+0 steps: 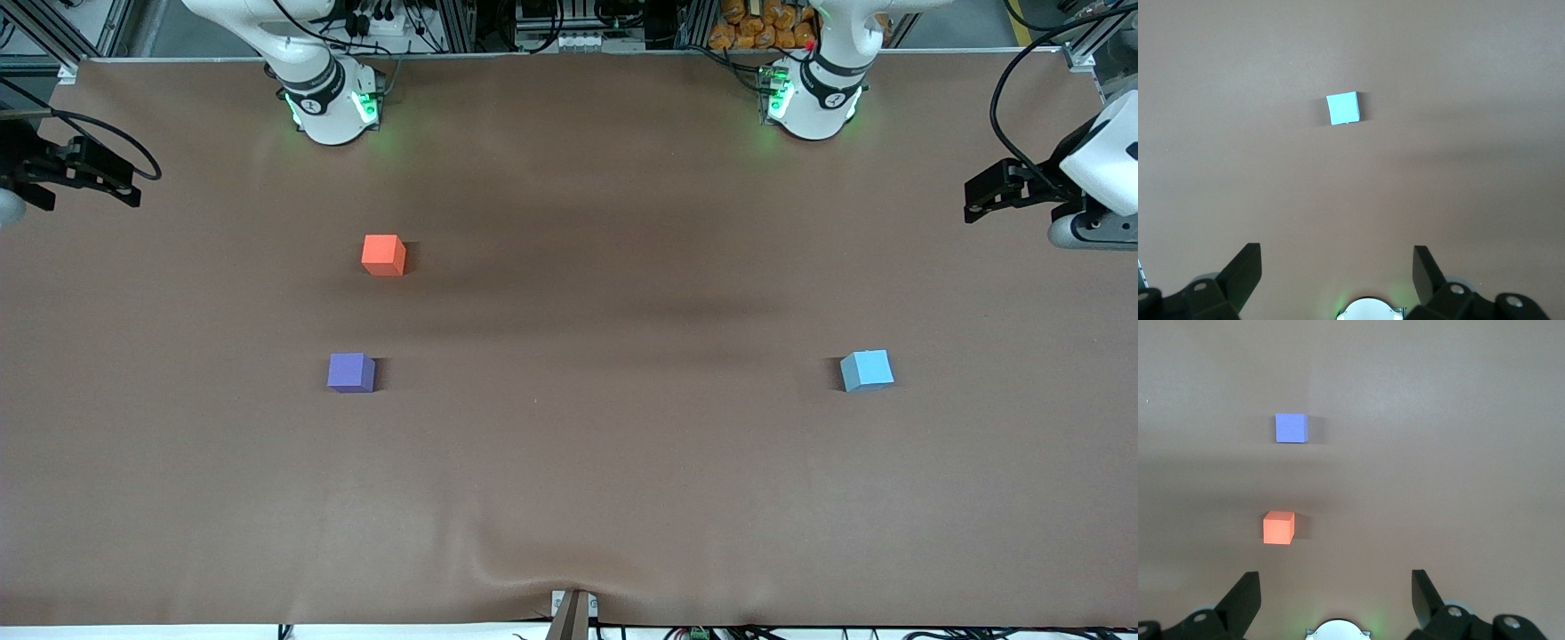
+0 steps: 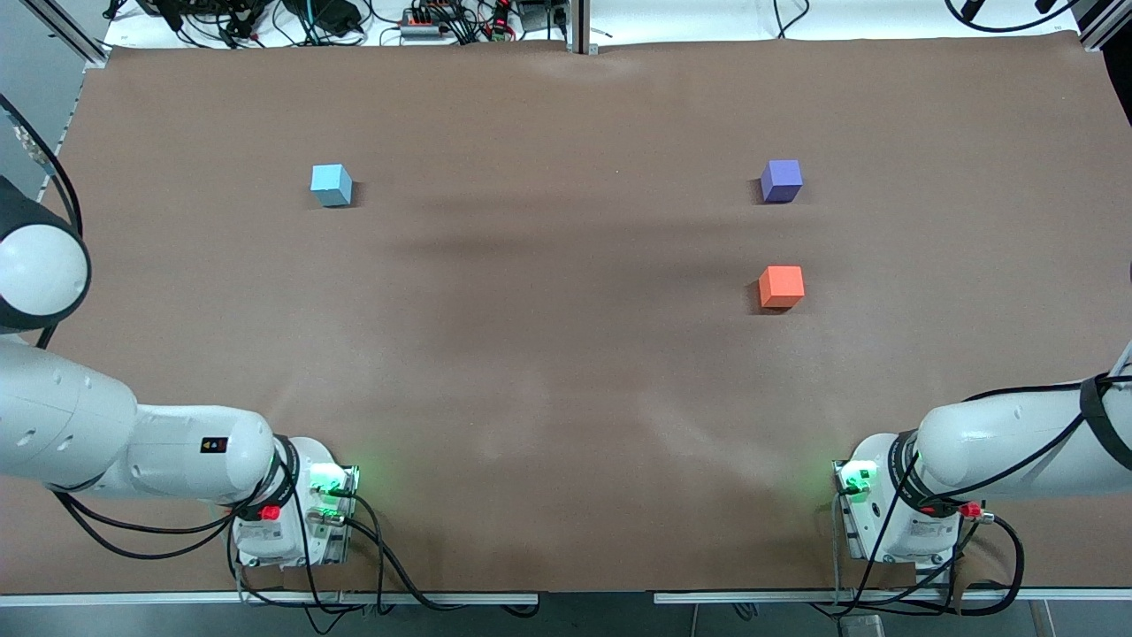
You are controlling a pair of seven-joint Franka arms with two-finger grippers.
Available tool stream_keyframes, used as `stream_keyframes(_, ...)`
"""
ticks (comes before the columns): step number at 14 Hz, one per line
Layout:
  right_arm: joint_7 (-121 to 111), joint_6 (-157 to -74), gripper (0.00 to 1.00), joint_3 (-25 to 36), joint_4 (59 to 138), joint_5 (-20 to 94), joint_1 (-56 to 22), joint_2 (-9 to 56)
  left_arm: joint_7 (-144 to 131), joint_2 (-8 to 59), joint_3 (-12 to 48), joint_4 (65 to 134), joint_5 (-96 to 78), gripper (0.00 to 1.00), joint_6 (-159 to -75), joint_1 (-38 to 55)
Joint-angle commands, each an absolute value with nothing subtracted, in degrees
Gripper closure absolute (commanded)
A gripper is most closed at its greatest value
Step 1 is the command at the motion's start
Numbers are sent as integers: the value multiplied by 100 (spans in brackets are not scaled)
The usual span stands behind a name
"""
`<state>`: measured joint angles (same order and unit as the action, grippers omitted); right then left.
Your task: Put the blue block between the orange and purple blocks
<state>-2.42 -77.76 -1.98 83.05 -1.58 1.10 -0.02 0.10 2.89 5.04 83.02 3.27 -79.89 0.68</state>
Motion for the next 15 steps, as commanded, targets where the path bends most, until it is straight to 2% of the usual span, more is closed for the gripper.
stream_keyframes(1,-272,-7708,0,-176,8209,-176,97,18,-9,281,571,8209,307,0,-7901,18)
stream_keyframes(7,-272,-7708,0,-185,8209,-167,70,18,-53,343,519,8200,299,0,-7901,17)
stream_keyframes(10,-272,-7699,0,-185,8209,-167,79,18,-44,684,519,8226,325,0,-8006,-26)
stream_keyframes(15,-272,-7673,0,-185,8209,-167,70,18,9,1422,510,8498,299,0,-8910,-149)
